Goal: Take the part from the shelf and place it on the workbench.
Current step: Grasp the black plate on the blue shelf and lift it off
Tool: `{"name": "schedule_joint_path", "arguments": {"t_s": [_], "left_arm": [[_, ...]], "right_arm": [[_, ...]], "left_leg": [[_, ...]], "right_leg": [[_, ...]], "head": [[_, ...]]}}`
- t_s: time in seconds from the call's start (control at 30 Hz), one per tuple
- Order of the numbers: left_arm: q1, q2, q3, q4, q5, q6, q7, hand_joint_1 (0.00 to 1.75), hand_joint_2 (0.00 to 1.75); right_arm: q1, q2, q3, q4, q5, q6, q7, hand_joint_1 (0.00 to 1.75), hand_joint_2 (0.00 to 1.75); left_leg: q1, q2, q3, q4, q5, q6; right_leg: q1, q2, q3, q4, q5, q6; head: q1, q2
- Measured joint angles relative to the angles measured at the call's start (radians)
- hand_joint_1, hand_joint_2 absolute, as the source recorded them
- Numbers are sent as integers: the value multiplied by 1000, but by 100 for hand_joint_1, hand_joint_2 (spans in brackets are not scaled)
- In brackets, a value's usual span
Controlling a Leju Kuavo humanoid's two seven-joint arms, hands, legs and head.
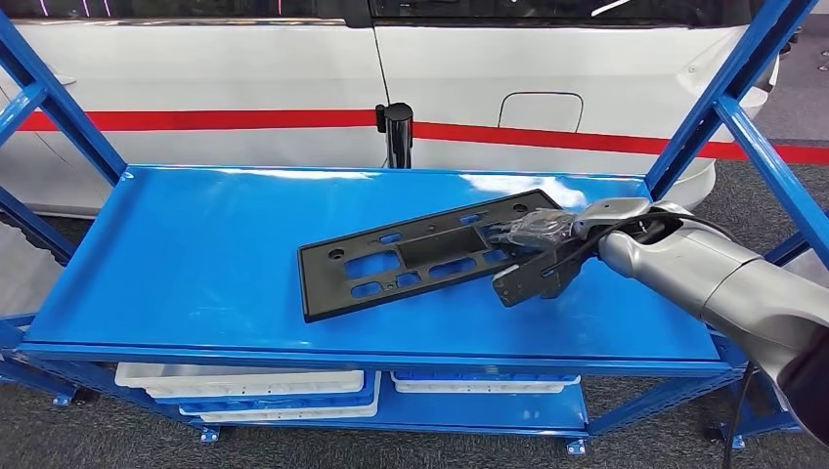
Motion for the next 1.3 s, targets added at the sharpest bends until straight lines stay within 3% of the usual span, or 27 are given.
{"name": "schedule_joint_path", "arguments": {"t_s": [0.37,0.67,1.3], "left_arm": [[0,0,10,0,-17,-3,-4,0,0],[-3,-3,12,0,-39,-14,-4,0,0],[-7,-7,15,0,-61,-20,3,0,0]], "right_arm": [[59,-7,-35,-2,55,-49,-13,0,175],[138,-21,-129,-24,146,-190,-15,0,175],[240,-40,-278,-71,219,-265,-14,0,175]], "left_leg": [[0,0,1,0,0,0],[0,0,3,0,-2,1],[0,1,7,0,-3,1]], "right_leg": [[0,0,0,0,0,0],[0,0,0,0,0,0],[0,0,3,0,0,0]], "head": [[0,0],[0,0],[0,0]]}}
